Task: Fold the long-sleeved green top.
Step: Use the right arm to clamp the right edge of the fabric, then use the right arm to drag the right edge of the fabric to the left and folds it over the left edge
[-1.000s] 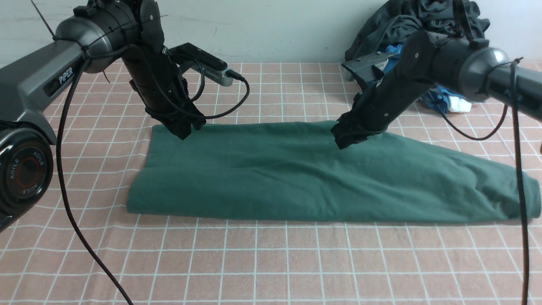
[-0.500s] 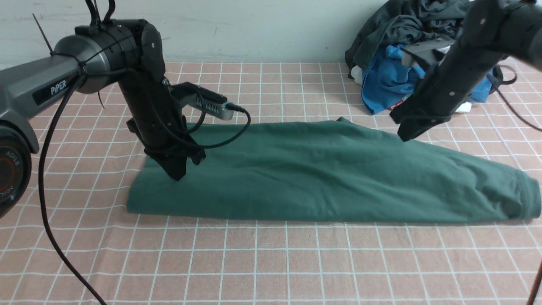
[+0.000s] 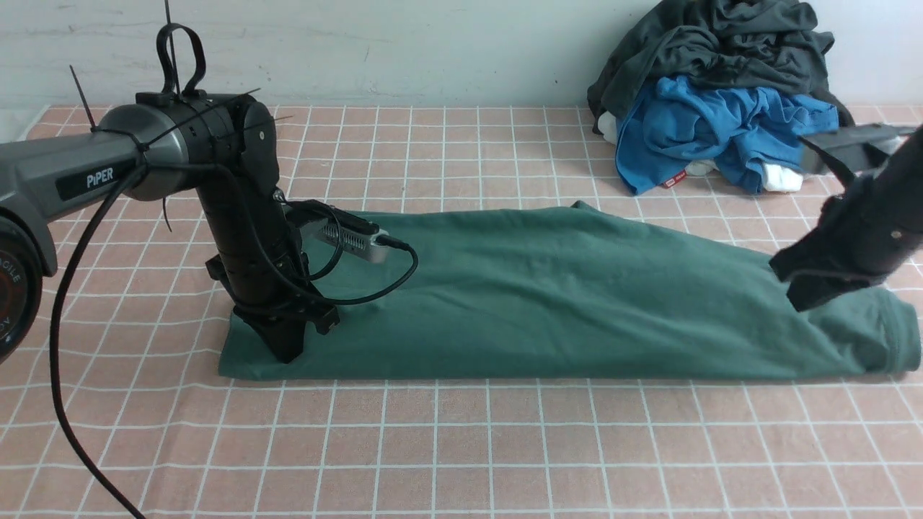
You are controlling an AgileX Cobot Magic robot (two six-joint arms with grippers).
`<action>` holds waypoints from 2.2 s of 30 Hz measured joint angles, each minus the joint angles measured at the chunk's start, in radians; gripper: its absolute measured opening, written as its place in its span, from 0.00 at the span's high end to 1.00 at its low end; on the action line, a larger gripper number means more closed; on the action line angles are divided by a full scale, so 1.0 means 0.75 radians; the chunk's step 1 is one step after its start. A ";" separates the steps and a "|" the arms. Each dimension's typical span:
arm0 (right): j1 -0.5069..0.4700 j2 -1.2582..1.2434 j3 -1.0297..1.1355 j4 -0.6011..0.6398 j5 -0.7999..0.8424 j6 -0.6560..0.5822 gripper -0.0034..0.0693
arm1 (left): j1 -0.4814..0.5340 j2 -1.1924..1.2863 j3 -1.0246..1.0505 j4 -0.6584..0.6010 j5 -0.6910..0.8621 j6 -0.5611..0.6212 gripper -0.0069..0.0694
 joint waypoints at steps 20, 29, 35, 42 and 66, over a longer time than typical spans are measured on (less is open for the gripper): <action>-0.324 0.199 0.017 0.006 -0.195 -0.009 0.44 | 0.000 0.000 0.002 0.000 -0.003 0.004 0.91; -0.324 0.244 0.018 0.007 -0.262 0.111 0.13 | 0.000 0.000 0.002 0.000 -0.003 0.004 0.91; -0.329 0.253 0.014 0.008 -0.258 0.125 0.26 | 0.000 0.000 0.002 0.000 -0.004 0.005 0.91; -0.330 0.252 0.014 0.024 -0.232 0.128 0.66 | 0.000 0.000 0.002 0.000 -0.004 0.005 0.91; -0.304 -0.062 -0.350 -0.297 0.073 0.300 0.91 | 0.000 -0.443 -0.065 -0.002 0.041 0.005 0.91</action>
